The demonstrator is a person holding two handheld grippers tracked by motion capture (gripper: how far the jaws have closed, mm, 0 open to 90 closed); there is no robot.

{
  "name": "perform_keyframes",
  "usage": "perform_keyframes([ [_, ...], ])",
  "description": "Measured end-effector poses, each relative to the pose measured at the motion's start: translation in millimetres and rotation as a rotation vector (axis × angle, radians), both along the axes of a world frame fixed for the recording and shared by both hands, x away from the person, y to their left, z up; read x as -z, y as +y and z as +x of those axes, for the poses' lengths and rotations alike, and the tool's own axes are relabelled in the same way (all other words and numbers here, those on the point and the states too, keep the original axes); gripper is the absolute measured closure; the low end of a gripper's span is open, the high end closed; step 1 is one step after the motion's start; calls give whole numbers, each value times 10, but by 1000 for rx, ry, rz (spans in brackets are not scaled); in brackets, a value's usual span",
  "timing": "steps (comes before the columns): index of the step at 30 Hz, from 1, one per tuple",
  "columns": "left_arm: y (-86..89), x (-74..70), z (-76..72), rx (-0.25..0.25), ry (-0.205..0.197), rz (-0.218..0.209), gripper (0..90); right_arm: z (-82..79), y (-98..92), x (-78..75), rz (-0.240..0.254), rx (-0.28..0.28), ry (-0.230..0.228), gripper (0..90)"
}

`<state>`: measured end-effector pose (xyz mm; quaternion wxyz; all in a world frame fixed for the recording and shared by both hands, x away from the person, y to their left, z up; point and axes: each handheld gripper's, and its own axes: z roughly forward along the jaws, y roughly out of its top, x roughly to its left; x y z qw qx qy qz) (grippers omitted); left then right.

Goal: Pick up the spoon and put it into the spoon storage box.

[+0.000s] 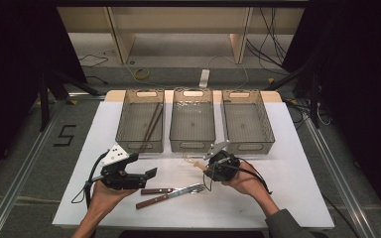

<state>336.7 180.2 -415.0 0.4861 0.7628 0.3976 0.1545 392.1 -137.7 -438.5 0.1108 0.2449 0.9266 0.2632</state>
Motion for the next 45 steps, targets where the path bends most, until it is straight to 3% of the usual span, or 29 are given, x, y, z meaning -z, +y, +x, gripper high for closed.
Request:
perform_keyframes([
  [11,6,3,1,0,8,-21,137,111,-39,-239,60,26,-46,752],
  [24,11,-5,-8,-6,-3,-32,137,316,56,-461,117,72,-91,752],
  [45,9,-7,-13,-7,-10,-30,137,761,194,-601,140,167,-126,751],
])
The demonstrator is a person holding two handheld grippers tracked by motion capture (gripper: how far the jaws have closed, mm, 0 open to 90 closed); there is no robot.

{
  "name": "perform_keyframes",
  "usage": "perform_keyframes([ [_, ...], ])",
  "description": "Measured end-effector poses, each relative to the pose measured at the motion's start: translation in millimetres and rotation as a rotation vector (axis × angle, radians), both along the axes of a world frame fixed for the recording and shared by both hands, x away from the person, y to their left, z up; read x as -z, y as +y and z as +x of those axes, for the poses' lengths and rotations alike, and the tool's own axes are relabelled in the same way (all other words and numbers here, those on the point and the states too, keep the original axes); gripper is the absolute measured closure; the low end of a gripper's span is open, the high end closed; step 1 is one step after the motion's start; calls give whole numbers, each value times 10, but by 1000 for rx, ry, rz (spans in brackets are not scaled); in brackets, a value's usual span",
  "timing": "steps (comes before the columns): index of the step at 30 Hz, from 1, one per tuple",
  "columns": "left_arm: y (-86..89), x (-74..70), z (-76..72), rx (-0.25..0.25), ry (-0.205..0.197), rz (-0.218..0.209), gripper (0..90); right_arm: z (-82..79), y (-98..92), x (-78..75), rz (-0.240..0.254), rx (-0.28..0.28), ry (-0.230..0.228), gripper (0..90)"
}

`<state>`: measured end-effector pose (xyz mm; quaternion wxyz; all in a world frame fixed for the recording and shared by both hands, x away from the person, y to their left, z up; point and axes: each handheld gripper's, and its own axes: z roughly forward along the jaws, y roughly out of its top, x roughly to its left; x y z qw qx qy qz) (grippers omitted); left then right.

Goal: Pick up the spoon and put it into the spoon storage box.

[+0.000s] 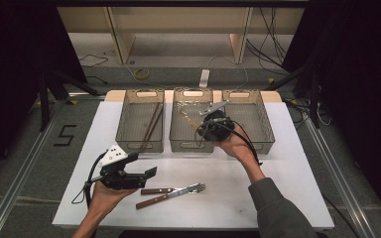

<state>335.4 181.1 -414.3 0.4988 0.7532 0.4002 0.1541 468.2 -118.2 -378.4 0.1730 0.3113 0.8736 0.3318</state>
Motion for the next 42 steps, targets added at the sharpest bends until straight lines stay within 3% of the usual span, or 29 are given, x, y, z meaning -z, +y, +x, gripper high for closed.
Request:
perform_keyframes([
  [22,1,-3,-3,3,-5,-4,137,297,107,53,-47,56,30,750],
  [42,4,-12,-10,6,-16,-13,137,419,162,173,-62,102,61,749],
])
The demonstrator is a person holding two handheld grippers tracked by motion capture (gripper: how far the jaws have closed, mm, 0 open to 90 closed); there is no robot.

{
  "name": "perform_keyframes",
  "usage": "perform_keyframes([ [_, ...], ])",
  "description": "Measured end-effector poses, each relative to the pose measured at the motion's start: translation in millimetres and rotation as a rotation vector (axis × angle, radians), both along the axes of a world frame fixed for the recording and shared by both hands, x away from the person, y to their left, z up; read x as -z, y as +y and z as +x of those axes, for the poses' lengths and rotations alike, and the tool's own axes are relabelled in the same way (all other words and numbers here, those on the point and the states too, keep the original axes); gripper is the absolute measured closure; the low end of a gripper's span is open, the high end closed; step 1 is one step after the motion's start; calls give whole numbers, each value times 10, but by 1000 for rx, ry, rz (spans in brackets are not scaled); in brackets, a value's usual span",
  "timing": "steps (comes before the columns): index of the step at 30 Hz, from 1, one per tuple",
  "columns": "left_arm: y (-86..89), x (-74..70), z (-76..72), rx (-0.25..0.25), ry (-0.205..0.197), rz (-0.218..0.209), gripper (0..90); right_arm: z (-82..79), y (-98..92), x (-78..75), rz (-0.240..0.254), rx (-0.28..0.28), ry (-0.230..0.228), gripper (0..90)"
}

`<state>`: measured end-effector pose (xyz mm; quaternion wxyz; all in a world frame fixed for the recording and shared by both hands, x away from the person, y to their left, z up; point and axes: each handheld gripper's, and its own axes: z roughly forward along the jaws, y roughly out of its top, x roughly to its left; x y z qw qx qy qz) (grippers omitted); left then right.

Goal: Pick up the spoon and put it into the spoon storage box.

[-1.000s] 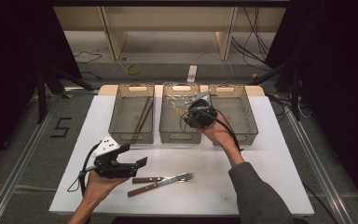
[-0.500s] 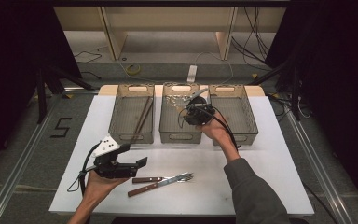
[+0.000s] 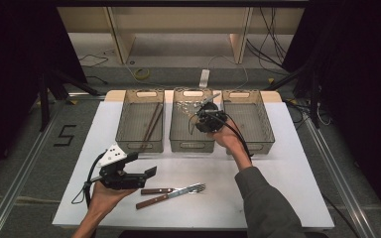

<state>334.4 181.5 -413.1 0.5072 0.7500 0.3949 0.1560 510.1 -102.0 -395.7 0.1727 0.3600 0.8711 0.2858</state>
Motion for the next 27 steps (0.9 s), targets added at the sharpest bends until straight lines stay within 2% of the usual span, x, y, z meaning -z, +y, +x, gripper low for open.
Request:
perform_keyframes([
  [7,6,-4,-1,0,0,0,137,28,45,39,-5,6,15,748],
  [13,-5,-5,3,1,-2,2,137,43,97,94,-1,-12,28,738],
  [14,-8,-6,1,1,-3,2,137,42,107,103,2,-15,34,730],
  [16,-8,-7,-1,1,-4,3,137,45,117,105,16,-22,34,658],
  [22,-2,-6,1,-1,-2,-2,137,-8,53,-9,49,-30,18,601],
  [27,-21,-6,1,4,-1,1,137,-122,-31,-101,85,-49,11,545],
])
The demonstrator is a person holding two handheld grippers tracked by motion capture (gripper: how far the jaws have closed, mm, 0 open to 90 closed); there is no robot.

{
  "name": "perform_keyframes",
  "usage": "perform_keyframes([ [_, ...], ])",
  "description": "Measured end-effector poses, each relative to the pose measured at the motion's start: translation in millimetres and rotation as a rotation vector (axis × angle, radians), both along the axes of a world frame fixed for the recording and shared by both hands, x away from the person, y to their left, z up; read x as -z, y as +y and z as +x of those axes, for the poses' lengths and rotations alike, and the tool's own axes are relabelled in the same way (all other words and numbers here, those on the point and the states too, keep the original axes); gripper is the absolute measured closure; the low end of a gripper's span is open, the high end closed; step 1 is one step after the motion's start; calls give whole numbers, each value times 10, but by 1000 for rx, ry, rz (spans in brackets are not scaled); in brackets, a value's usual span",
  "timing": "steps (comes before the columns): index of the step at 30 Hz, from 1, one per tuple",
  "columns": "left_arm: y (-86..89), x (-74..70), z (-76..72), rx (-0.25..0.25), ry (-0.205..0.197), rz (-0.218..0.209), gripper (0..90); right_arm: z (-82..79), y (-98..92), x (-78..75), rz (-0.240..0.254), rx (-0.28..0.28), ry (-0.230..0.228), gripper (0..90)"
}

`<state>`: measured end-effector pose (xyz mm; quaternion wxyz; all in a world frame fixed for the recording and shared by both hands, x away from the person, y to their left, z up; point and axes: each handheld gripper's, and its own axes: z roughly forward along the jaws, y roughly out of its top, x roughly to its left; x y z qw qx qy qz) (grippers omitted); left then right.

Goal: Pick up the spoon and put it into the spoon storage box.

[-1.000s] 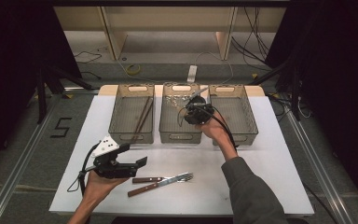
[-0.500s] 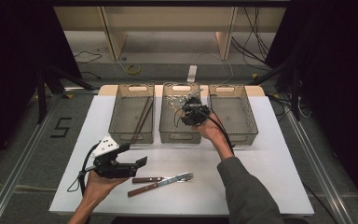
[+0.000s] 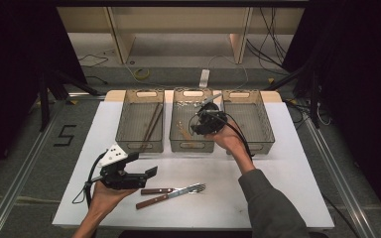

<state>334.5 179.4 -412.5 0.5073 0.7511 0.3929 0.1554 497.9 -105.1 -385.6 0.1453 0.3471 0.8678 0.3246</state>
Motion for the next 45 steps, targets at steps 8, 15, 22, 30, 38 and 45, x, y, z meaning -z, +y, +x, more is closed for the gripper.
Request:
perform_keyframes([
  [8,-6,0,13,3,12,-2,137,-346,-147,-133,58,-61,-10,440],
  [15,-50,0,21,21,16,5,140,-663,-372,-62,106,-77,-8,418],
  [22,-67,8,31,37,38,14,144,-900,-580,39,149,-81,-20,411],
  [30,-94,13,28,58,57,24,146,-1145,-816,150,194,-83,-21,364],
  [38,-119,33,43,89,88,54,146,-1257,-930,256,232,-72,-19,273],
  [45,-137,54,51,109,116,74,146,-1350,-965,280,250,-85,-26,243],
])
